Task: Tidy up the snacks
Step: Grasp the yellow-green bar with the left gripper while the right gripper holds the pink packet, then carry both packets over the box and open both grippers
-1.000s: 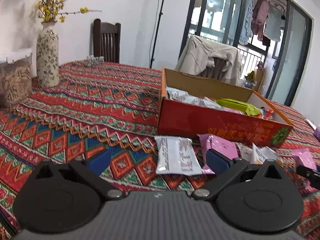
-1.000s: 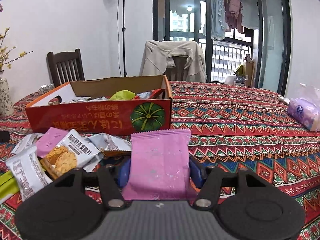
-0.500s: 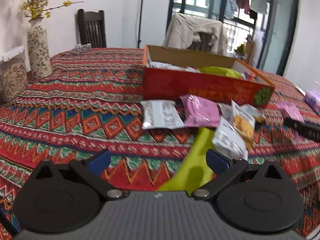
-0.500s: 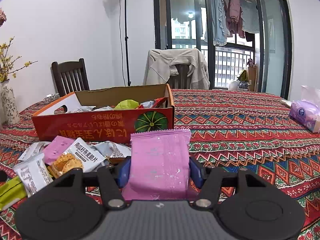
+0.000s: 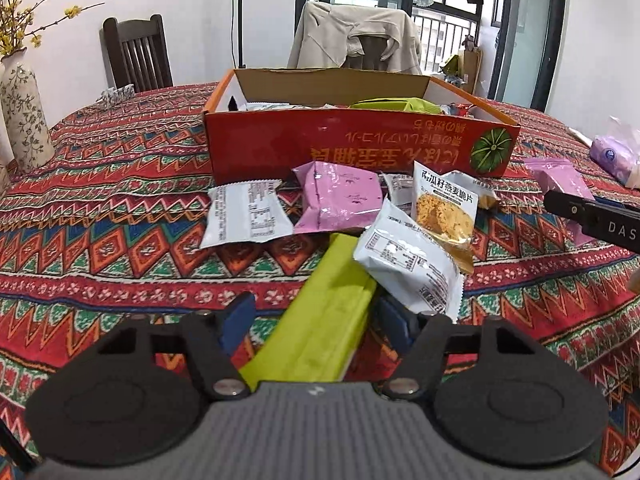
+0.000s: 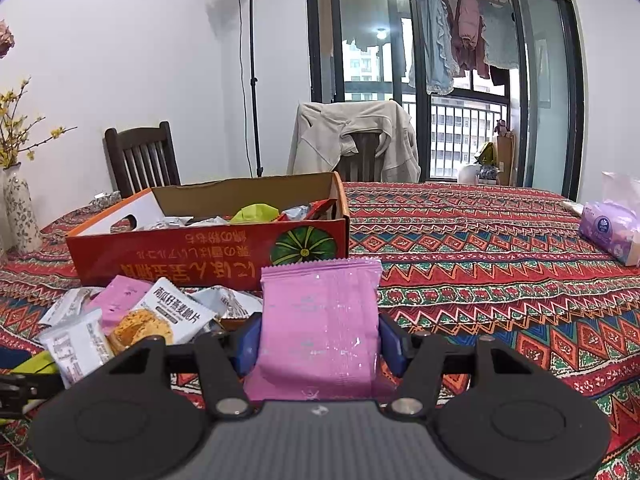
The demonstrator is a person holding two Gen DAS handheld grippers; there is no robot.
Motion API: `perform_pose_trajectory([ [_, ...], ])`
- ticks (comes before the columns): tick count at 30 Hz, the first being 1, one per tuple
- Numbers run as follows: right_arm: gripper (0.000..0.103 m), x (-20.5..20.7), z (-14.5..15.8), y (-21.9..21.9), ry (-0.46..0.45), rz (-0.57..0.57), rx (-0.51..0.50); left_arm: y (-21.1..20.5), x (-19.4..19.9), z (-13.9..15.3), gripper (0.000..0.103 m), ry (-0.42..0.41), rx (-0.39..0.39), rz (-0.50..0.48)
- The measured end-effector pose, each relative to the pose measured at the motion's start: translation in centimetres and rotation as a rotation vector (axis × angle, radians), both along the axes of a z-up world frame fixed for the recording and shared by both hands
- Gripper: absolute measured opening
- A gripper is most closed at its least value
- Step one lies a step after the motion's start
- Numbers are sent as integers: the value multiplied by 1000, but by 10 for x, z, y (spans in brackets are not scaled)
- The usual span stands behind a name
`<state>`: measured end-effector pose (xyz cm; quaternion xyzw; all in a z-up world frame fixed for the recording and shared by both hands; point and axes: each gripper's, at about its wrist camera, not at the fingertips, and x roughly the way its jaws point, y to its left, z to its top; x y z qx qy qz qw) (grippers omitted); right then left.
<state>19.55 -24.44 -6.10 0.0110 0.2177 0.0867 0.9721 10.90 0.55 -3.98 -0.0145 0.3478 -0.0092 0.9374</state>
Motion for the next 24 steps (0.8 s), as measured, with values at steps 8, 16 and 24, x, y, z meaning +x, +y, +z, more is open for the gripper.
perform_pose_trajectory([
  [8,59,-2,1,0,-7,4,-1,-3,-16,6,35,-62,9,43],
  [16,59,-8,4,2,-50,9,2,6,-26,27,35,-133,20,71],
  [24,59,-10,8,1,-76,-1,7,2,-26,30,35,-143,33,54],
])
